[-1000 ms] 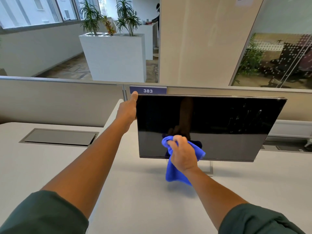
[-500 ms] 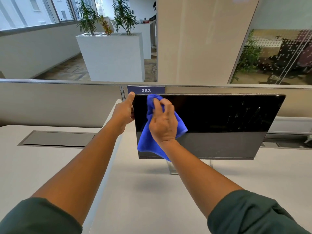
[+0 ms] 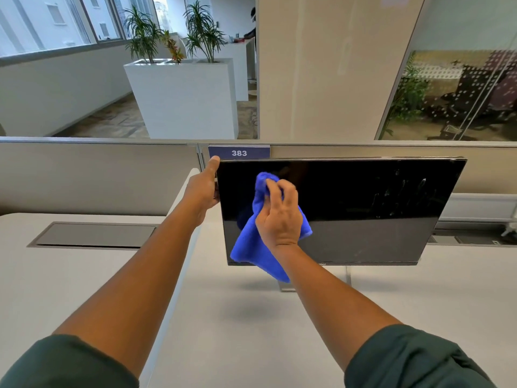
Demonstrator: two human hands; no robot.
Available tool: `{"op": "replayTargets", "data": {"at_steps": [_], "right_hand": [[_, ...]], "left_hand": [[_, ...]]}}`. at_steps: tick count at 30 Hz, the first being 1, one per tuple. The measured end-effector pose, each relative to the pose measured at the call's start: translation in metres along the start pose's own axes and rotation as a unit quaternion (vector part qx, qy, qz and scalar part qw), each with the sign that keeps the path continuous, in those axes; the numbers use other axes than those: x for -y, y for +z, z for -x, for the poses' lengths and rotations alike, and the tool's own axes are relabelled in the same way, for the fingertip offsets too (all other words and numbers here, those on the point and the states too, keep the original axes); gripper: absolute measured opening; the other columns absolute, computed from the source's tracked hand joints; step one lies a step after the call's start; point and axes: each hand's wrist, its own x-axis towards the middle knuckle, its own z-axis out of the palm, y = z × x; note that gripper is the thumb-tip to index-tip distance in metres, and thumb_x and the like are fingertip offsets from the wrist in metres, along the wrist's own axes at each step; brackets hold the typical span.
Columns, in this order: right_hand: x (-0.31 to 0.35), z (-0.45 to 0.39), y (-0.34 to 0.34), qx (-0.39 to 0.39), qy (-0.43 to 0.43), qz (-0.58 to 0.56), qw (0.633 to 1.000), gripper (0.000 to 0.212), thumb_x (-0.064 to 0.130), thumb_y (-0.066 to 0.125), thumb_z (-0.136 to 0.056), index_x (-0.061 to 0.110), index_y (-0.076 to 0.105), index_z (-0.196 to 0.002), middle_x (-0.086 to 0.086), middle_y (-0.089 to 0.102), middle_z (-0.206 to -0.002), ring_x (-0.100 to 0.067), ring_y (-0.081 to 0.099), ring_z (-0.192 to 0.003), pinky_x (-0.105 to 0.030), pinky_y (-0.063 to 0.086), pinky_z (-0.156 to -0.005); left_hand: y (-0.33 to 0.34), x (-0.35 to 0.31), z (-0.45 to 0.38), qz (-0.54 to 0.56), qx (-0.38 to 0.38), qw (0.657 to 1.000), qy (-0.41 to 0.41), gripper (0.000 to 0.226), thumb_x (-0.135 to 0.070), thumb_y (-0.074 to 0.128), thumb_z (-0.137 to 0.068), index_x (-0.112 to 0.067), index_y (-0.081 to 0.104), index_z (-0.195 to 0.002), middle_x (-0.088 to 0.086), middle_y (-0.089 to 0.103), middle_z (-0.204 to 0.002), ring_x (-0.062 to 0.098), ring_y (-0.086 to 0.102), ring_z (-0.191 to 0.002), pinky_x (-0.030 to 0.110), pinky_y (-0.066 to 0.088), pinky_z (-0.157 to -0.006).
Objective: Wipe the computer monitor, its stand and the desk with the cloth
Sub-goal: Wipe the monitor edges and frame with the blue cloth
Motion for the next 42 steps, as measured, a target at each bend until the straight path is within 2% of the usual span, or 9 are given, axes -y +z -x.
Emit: {"op": "replayTargets", "data": {"at_steps": [4, 9, 12, 19, 25, 32, 35, 39, 42], "right_hand": [[0.017, -0.011, 0.000, -0.017, 0.050, -0.026, 0.998, 0.043, 0.008, 0.052, -0.080, 0.008, 0.058, -0.123, 0.000, 0.037, -0.122, -0.030, 0.058, -0.099, -0.027, 0.048, -0.052], [0.040, -0.021, 0.001, 0.124, -0.117, 0.020, 0.985, 0.047, 0.015, 0.065, -0.084, 0.014, 0.057, -0.130, -0.007, 0.052, -0.124, -0.026, 0.053, -0.095, -0.030, 0.048, -0.045], [0.031, -0.024, -0.005, 0.138, -0.136, 0.030, 0.981, 0.044, 0.015, 0.067, -0.082, 0.017, 0.060, -0.126, -0.007, 0.054, -0.122, -0.025, 0.053, -0.095, -0.026, 0.042, -0.045], [-0.035, -0.030, -0.039, -0.010, 0.057, 0.005, 0.998, 0.046, 0.013, 0.050, -0.075, 0.015, 0.057, -0.121, -0.008, 0.045, -0.117, -0.029, 0.057, -0.094, -0.031, 0.045, -0.046], [-0.052, -0.036, -0.052, -0.095, 0.178, -0.034, 0.979, 0.029, 0.012, 0.046, -0.090, 0.006, 0.053, -0.117, -0.011, 0.044, -0.115, -0.026, 0.055, -0.086, -0.037, 0.052, -0.053], [-0.019, -0.031, -0.051, 0.084, -0.017, -0.051, 0.995, 0.037, 0.005, 0.054, -0.079, 0.013, 0.063, -0.114, -0.010, 0.050, -0.109, -0.031, 0.057, -0.090, -0.044, 0.053, -0.056], [-0.024, -0.034, -0.055, 0.094, -0.050, -0.038, 0.994, 0.038, 0.004, 0.055, -0.080, 0.015, 0.065, -0.115, -0.006, 0.053, -0.108, -0.027, 0.057, -0.088, -0.040, 0.052, -0.051], [-0.057, -0.037, -0.075, 0.018, 0.050, -0.029, 0.998, 0.038, 0.014, 0.048, -0.078, 0.021, 0.059, -0.113, -0.002, 0.046, -0.112, -0.028, 0.059, -0.086, -0.036, 0.049, -0.052], [-0.093, -0.042, -0.090, -0.091, 0.184, -0.026, 0.978, 0.029, 0.013, 0.051, -0.086, 0.014, 0.055, -0.114, -0.007, 0.043, -0.116, -0.033, 0.058, -0.086, -0.033, 0.043, -0.055]], "left_hand": [[0.000, 0.001, -0.002, 0.003, 0.000, 1.000, -0.004, 0.057, -0.061, 0.042, -0.097, -0.016, 0.061, -0.126, 0.009, 0.071, -0.111, 0.022, 0.068, -0.101, 0.024, 0.053, -0.068], [0.001, 0.000, -0.002, 0.004, -0.015, 1.000, -0.014, 0.056, -0.061, 0.045, -0.096, -0.013, 0.066, -0.118, 0.014, 0.072, -0.110, 0.027, 0.069, -0.104, 0.036, 0.057, -0.088], [0.004, -0.002, -0.001, 0.006, -0.025, 1.000, -0.013, 0.053, -0.058, 0.044, -0.097, -0.014, 0.065, -0.117, 0.011, 0.072, -0.107, 0.024, 0.069, -0.101, 0.031, 0.057, -0.081], [0.012, -0.005, 0.001, 0.000, -0.061, 0.997, 0.040, 0.027, -0.045, 0.041, -0.099, -0.026, 0.059, -0.099, 0.000, 0.065, -0.097, 0.021, 0.063, -0.100, 0.041, 0.053, -0.095], [0.017, -0.008, 0.005, -0.017, -0.086, 0.993, 0.074, 0.031, -0.038, 0.040, -0.100, -0.025, 0.065, -0.114, -0.001, 0.065, -0.101, 0.018, 0.060, -0.094, 0.033, 0.053, -0.080], [0.025, -0.017, 0.007, -0.010, -0.110, 0.993, 0.031, 0.021, -0.037, 0.048, -0.095, -0.025, 0.063, -0.089, -0.004, 0.062, -0.080, 0.014, 0.059, -0.079, 0.028, 0.048, -0.066], [0.026, -0.015, 0.006, -0.027, -0.110, 0.993, 0.028, 0.026, -0.041, 0.049, -0.096, -0.020, 0.063, -0.099, -0.004, 0.061, -0.080, 0.014, 0.058, -0.075, 0.026, 0.043, -0.060], [0.024, -0.017, 0.008, -0.050, -0.107, 0.992, 0.033, 0.029, -0.041, 0.045, -0.102, -0.018, 0.062, -0.110, -0.005, 0.060, -0.088, 0.016, 0.060, -0.088, 0.025, 0.047, -0.066], [0.022, -0.021, 0.009, -0.022, -0.097, 0.995, 0.007, 0.034, -0.042, 0.049, -0.101, -0.016, 0.060, -0.121, 0.003, 0.066, -0.108, 0.022, 0.061, -0.106, 0.039, 0.051, -0.097]]}}
